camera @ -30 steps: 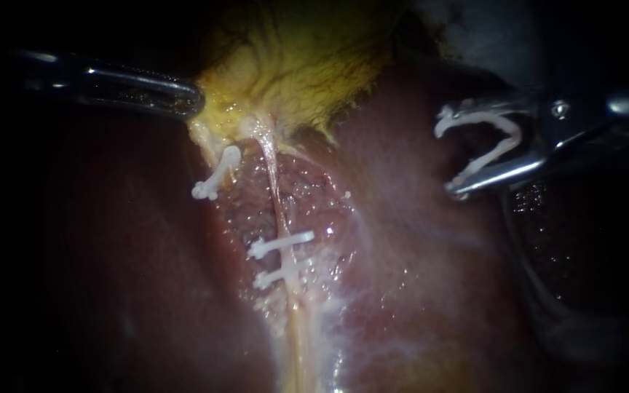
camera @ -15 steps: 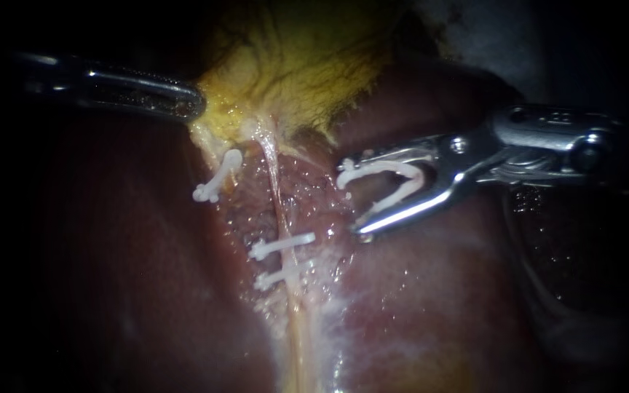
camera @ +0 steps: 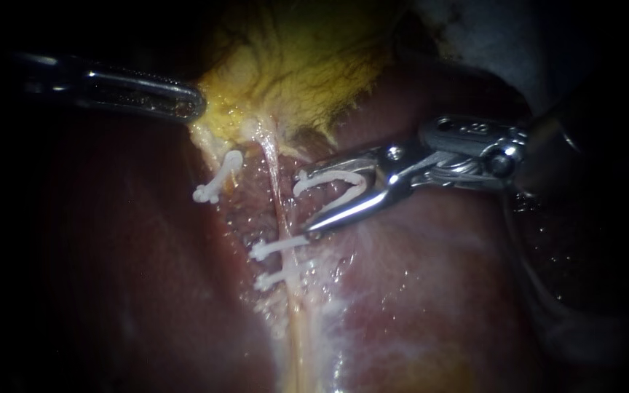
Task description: Clipping third clip right tube
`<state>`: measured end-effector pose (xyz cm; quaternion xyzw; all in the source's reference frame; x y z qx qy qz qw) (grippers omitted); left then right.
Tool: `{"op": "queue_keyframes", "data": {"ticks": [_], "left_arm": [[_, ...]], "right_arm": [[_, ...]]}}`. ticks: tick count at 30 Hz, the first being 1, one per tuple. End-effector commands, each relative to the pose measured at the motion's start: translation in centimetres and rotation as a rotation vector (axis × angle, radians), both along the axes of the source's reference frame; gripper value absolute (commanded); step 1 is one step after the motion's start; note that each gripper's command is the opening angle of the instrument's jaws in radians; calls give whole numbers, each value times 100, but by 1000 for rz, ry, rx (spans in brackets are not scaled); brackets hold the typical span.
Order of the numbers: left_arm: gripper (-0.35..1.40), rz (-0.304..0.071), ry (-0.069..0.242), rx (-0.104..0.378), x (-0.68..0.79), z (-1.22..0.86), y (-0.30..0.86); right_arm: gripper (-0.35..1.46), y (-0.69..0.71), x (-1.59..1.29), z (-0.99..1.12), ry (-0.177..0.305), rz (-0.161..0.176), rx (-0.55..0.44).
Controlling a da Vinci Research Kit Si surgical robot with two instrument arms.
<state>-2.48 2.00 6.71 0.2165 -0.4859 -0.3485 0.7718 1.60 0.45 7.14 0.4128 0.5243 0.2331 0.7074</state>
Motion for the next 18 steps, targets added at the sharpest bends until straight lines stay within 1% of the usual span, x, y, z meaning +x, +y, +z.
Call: {"op": "queue_keyframes", "data": {"ticks": [1, 5, 8, 10, 14, 18], "left_arm": [[-35, 0, 0, 0, 0, 0, 0], [-35, 2, -2, 1, 0, 0, -1], [-35, 2, -2, 1, -1, 0, -1], [-35, 1, -2, 1, -1, 0, -1], [-35, 1, -1, 0, -1, 0, -1], [-35, 3, -3, 1, -2, 1, -2]], "right_arm": [[54, -1, 1, 3, 2, 2, 6], [54, -3, 10, 15, 9, 15, 24], [54, -4, 17, 19, 21, 32, 47], [55, -4, 21, 19, 38, 50, 66], [55, -4, 29, 19, 104, 82, 131], [54, -4, 35, 18, 163, 87, 189]]}}
